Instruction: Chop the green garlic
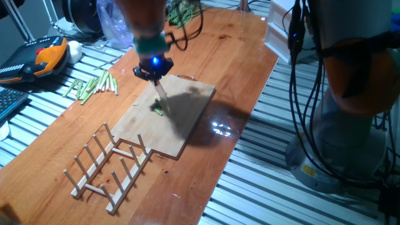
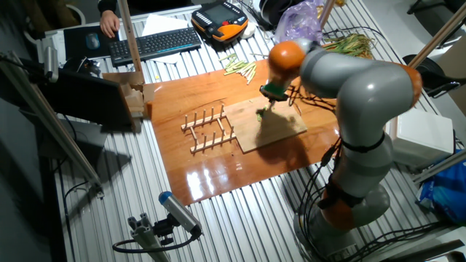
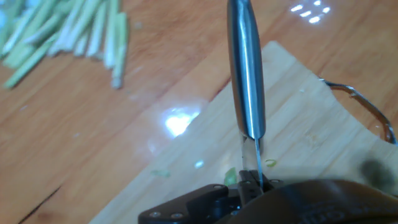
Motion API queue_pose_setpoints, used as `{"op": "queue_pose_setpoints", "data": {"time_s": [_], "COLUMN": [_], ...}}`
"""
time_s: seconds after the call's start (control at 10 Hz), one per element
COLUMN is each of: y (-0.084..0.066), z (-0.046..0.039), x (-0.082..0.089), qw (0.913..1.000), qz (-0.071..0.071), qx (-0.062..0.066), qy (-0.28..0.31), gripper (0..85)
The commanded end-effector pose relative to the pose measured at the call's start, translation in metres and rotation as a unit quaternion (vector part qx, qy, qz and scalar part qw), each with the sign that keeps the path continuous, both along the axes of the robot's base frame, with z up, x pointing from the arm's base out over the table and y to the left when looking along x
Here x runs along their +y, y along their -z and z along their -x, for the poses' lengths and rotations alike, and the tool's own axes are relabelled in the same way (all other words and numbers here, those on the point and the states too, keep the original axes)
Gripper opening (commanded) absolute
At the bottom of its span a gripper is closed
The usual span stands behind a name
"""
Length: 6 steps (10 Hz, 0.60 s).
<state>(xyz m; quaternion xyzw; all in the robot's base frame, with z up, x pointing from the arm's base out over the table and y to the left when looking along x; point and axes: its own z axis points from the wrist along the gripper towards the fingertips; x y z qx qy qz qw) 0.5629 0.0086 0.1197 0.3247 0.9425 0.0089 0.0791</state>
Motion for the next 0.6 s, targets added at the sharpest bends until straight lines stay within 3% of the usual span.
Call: {"op": "queue_pose_setpoints", "data": {"time_s": [0.0, 0.1, 0.2, 0.4, 0.5], "y": [-0.002, -0.004, -0.006, -0.009, -0.010], "z": [0.0001, -0.0003, -0.0010, -0.0014, -0.0024], "x": [0.004, 0.009, 0.014, 0.020, 0.018], "qw": [0.9789, 0.9652, 0.9529, 0.9275, 0.9060], "qz": [-0.001, -0.003, 0.013, 0.017, 0.014], "qx": [-0.006, -0.011, -0.007, 0.002, 0.009], "qy": [-0.204, -0.261, -0.303, -0.373, -0.423], "gripper": [0.0, 0.0, 0.0, 0.0, 0.0]}}
